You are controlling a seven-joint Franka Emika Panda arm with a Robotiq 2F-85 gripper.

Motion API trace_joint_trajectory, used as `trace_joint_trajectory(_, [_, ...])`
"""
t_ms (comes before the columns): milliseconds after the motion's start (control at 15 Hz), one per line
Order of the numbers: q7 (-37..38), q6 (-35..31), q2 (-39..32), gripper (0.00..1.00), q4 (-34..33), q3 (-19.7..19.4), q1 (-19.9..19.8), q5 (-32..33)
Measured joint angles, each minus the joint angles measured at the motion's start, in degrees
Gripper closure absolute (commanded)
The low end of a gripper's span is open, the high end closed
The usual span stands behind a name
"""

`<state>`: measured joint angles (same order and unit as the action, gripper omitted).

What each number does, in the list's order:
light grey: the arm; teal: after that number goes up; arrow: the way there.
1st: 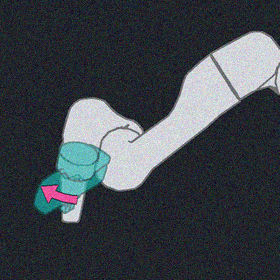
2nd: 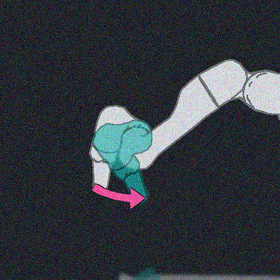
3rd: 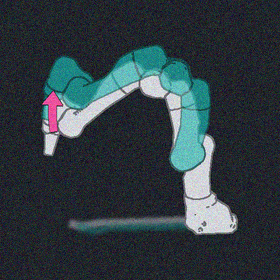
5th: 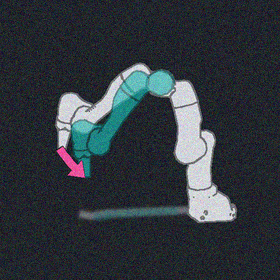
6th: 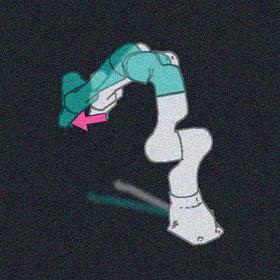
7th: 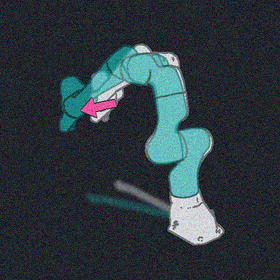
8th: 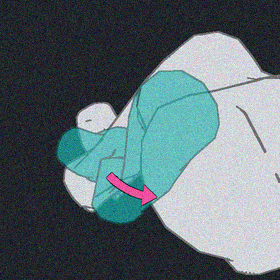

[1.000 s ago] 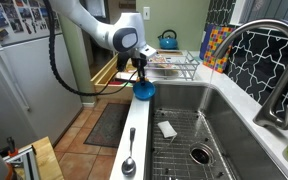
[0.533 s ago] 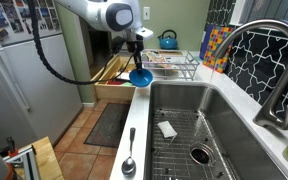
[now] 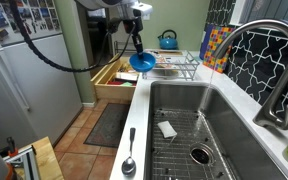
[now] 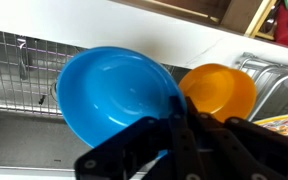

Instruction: Pick up the two bowls in front of the sink and rotate them then set them back down on the counter.

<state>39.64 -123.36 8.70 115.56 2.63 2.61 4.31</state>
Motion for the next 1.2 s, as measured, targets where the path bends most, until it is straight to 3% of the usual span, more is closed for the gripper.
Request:
trace_joint_trajectory(600, [-1.1, -0.5, 0.1, 0.98, 0.0, 0.1, -0.1, 0.3])
trace_joint_trajectory(867, [-15.0, -3.5, 0.1, 0.98, 0.0, 0.2, 0.0, -2.0])
trace_joint_trajectory(1200, [-36.1, -4.9, 0.1, 0.98, 0.1, -1.3, 0.0, -9.9])
